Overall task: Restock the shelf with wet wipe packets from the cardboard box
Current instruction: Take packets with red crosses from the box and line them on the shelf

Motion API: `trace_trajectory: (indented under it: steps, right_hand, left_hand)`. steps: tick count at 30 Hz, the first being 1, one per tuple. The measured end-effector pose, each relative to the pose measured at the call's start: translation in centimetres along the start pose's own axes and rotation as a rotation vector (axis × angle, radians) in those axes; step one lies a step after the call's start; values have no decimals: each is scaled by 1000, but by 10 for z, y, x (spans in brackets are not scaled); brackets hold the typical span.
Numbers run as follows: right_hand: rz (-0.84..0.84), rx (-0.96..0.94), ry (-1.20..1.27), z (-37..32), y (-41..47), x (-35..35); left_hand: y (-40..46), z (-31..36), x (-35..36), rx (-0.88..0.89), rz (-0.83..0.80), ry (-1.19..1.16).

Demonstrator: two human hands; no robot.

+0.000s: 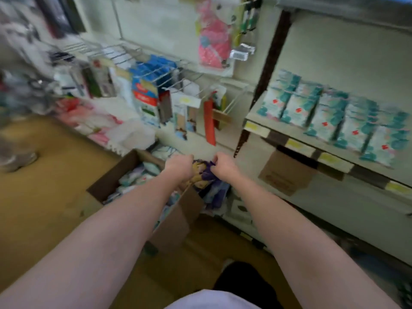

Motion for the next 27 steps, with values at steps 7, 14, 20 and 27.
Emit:
trace_trajectory:
  steps: [7,14,20,27]
  right_hand:
    - [-240,-131,0,-59,28,96]
    - [-450,-122,-12,-77,86,178]
    - [-569,-86,4,-76,134,229]
    - [-651,-9,-36,-58,173,258]
  left_hand:
    - [-12,-106,55,-162,-112,-90]
    - [15,-170,97,-301,-248,-141]
    - [55,-196,119,-329,-362,-108]
    - [98,-203,136,-325,-421,-115]
Point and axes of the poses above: each hand's wrist, its own y-axis towards the middle knuckle, its own x-axis out of the palm, z = x × y, the point moved 1 cm from there along y, towards the middle knuckle, and after that the axes turned 6 degrees about -x, right-handed, at the moved point
